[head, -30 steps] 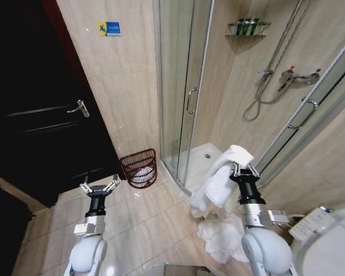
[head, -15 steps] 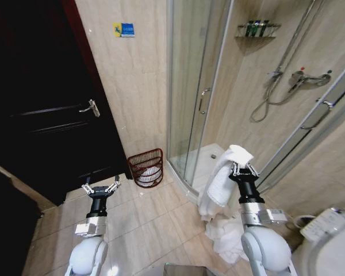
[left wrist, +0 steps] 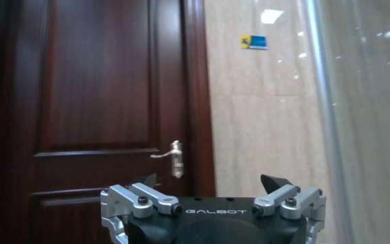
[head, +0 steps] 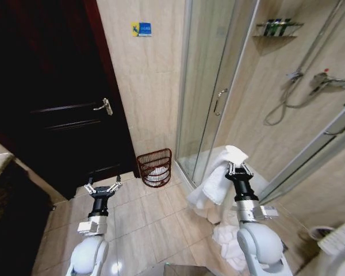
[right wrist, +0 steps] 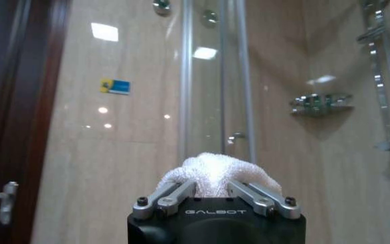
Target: Discard the used towel into the hamper.
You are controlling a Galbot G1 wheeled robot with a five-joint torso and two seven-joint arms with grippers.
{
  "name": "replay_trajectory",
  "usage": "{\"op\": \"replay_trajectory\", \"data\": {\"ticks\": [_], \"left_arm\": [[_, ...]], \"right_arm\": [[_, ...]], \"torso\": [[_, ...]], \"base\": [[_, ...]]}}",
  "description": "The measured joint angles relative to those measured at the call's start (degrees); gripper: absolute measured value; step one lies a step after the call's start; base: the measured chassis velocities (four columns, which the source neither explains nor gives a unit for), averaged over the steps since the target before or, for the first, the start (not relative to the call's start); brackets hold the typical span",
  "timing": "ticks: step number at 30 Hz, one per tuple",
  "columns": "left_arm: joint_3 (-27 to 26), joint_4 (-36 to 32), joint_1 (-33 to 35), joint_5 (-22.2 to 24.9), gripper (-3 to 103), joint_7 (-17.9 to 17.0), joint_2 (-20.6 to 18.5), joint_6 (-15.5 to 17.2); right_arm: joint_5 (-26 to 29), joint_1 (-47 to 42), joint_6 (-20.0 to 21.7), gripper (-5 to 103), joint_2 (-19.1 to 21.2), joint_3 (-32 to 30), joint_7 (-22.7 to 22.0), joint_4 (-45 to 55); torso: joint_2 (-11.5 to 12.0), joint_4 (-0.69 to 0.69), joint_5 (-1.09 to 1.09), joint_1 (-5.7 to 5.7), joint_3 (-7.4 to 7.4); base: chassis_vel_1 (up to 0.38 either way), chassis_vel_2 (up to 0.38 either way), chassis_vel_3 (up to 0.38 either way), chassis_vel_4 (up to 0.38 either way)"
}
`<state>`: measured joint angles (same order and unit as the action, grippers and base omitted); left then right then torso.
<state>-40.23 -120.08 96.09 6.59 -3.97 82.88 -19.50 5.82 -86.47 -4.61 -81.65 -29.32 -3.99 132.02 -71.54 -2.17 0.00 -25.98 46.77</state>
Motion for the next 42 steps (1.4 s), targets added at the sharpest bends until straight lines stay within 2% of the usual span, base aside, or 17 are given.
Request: {"op": "replay_trajectory", "data": {"ticks": [6, 8, 12, 24, 42], "left_arm": [[0.0, 0.3, 0.1, -0.5, 100, -0.1, 0.4, -1.0], [0.2, 1.0, -0.6, -1.1, 100, -0.6, 0.8, -2.8], [0.6, 1.4, -1.2, -1.4, 100, -1.2, 1.3, -3.4], [1.6, 1.3, -1.8, -4.1, 100, -0.8, 3.3, -2.9], [1.3, 1.0, -1.5, -4.0, 100, -0.8, 3.1, -2.6]], "right_arm": [[0.0, 0.1, -0.3, 7, 0.3, -0.1, -0.2, -0.4], [-0.1, 0.1, -0.3, 7, 0.5, -0.9, -0.1, -0.9], [0.0, 0.2, -0.6, 7, 0.9, -2.0, -0.1, -1.7], [1.8, 0.1, -1.2, 7, 1.8, -4.4, 0.8, -3.2], [0.6, -0.1, -2.3, 7, 0.4, -3.6, 1.9, -3.7]], "torso": [[0.0, 0.0, -0.01, 0.0, 0.0], [0.0, -0.01, 0.0, 0.0, 0.0], [0.0, 0.0, 0.0, 0.0, 0.0], [0.0, 0.01, -0.01, 0.0, 0.0], [0.0, 0.01, 0.01, 0.0, 0.0]], "base": [[0.096, 0.099, 0.077, 0.081], [0.081, 0.078, 0.056, 0.076], [0.052, 0.037, 0.03, 0.041], [0.003, 0.005, -0.005, -0.002], [0.085, 0.09, -0.081, -0.08]]}}
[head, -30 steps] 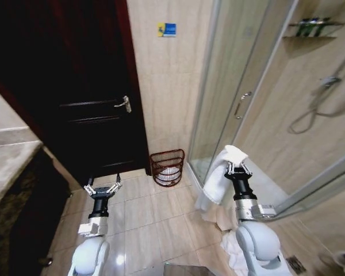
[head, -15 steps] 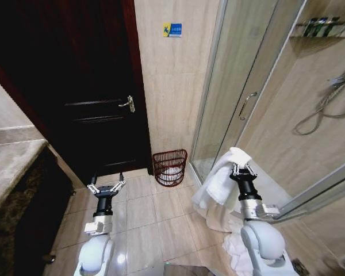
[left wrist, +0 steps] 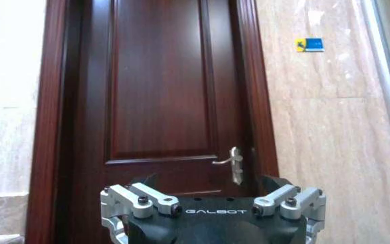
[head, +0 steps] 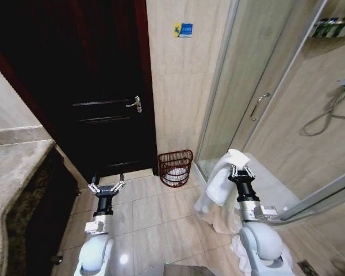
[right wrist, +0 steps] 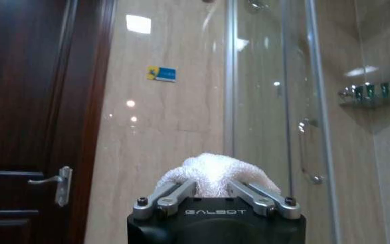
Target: Discard the used towel into the hamper.
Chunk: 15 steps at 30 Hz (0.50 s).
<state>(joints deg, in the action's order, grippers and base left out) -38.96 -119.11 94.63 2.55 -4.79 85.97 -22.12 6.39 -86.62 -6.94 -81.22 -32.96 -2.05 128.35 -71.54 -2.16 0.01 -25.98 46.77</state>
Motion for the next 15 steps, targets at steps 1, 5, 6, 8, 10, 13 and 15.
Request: {"op": "replay_trajectory", "data": {"ticks": [1, 5, 6, 8, 10, 13, 15], "left_arm": [[0.0, 0.0, 0.0, 0.0, 100, 0.0, 0.0, 0.0], [-0.2, -0.2, 0.2, 0.5, 100, -0.1, -0.1, -0.3], [-0.2, -0.2, 0.2, 0.5, 100, -0.1, -0.1, -0.4], [-0.2, -0.1, 0.2, 0.5, 100, -0.1, -0.1, -0.6], [-0.2, -0.1, 0.2, 0.5, 100, -0.1, -0.1, -0.6], [-0.2, 0.1, 0.1, 0.5, 100, -0.1, -0.1, -0.7], [-0.1, 0.2, 0.0, 0.6, 100, 0.0, -0.1, -0.7]], "right_arm": [[0.0, 0.0, 0.0, 7, 0.0, 0.0, 0.0, 0.0], [-0.6, 0.6, 0.8, 7, 0.0, 1.0, -0.2, 0.6], [-0.5, 0.6, 1.3, 7, 0.0, 1.3, -0.2, 0.9], [0.1, 0.3, 2.0, 7, -0.1, 2.0, -0.2, 1.6], [0.1, 0.0, 2.0, 7, -0.3, 2.1, -0.1, 1.6], [0.0, -0.1, 1.4, 7, -0.4, 1.6, 0.4, 1.0], [0.1, 0.1, 1.2, 7, -0.4, 0.7, 0.7, 0.4]], "torso": [[0.0, 0.0, 0.0, 0.0, 0.0], [0.0, -0.01, -0.01, 0.0, 0.0], [0.0, 0.0, 0.02, 0.0, 0.0], [0.0, -0.01, 0.02, 0.0, 0.0], [0.0, -0.01, 0.0, 0.0, 0.0], [0.0, 0.0, -0.01, 0.0, 0.0], [0.0, 0.01, -0.02, 0.0, 0.0]], "base": [[0.156, 0.148, -0.143, -0.13], [0.158, 0.142, -0.162, -0.143], [0.157, 0.114, -0.113, -0.09], [0.086, 0.102, -0.091, -0.101], [0.07, 0.093, -0.046, -0.071], [0.0, 0.0, 0.0, 0.0], [-0.039, -0.061, 0.027, 0.043]]}}
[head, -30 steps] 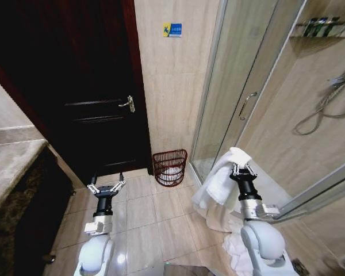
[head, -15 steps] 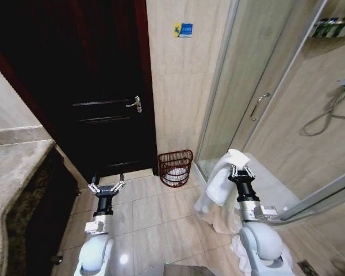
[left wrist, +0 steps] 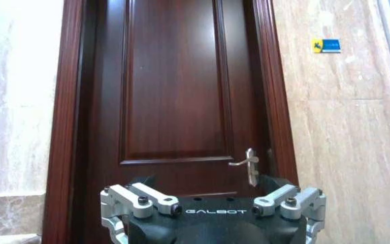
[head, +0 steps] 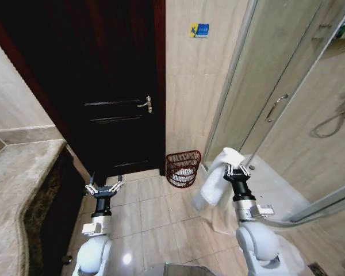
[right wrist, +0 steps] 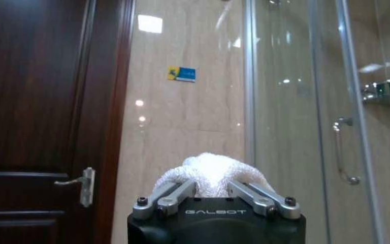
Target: Discard the used towel into the hamper.
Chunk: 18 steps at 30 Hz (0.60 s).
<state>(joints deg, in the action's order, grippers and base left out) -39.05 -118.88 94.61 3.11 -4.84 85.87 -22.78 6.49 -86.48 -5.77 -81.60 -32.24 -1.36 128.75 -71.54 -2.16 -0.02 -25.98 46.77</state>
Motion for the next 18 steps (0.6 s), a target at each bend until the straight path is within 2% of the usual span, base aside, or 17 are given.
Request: {"op": "replay_trajectory", "data": {"ticks": [9, 18], "left_arm": [[0.0, 0.2, 0.0, 0.1, 100, 0.0, -0.1, 0.0], [-0.2, 0.2, 0.0, 0.3, 100, 0.0, -0.2, -0.1]], "right_arm": [[0.6, 0.8, -0.1, 7, 0.2, -0.3, 0.0, -0.4], [0.6, 1.6, -0.1, 7, 0.3, 0.1, -0.1, -1.0]], "torso": [[0.0, -0.01, 0.01, 0.01, -0.01], [0.0, 0.0, 0.02, -0.01, 0.0]], "base": [[-0.004, -0.007, 0.003, 0.005], [-0.089, 0.113, 0.086, -0.109]]}}
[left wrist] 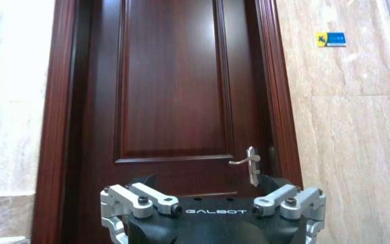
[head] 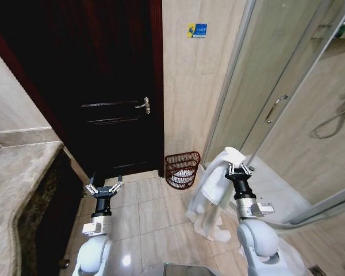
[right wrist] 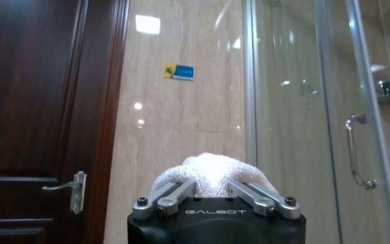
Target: Discard the used towel into the hamper.
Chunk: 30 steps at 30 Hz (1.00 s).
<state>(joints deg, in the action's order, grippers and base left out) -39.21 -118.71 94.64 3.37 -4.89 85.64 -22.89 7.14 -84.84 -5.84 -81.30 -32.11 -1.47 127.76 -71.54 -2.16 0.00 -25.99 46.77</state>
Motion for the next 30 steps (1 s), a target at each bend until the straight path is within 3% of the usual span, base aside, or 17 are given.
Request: {"op": "replay_trajectory", "data": {"ticks": [12, 30], "left_arm": [[0.6, 0.1, -0.3, -0.2, 100, 0.0, 0.5, 1.2], [0.4, 0.2, 0.1, -0.2, 100, 0.0, 0.7, 1.4]], "right_arm": [[0.8, 0.0, 0.5, 7, 0.9, -1.0, -0.1, -0.1], [1.9, 2.1, 1.8, 7, 2.3, -0.6, -0.5, -1.3]], "torso": [[0.0, -0.01, -0.01, -0.01, 0.0], [0.0, 0.0, 0.0, 0.02, -0.01]], "base": [[-0.116, 0.107, 0.113, -0.106], [0.004, 0.036, 0.032, 0.005]]}}
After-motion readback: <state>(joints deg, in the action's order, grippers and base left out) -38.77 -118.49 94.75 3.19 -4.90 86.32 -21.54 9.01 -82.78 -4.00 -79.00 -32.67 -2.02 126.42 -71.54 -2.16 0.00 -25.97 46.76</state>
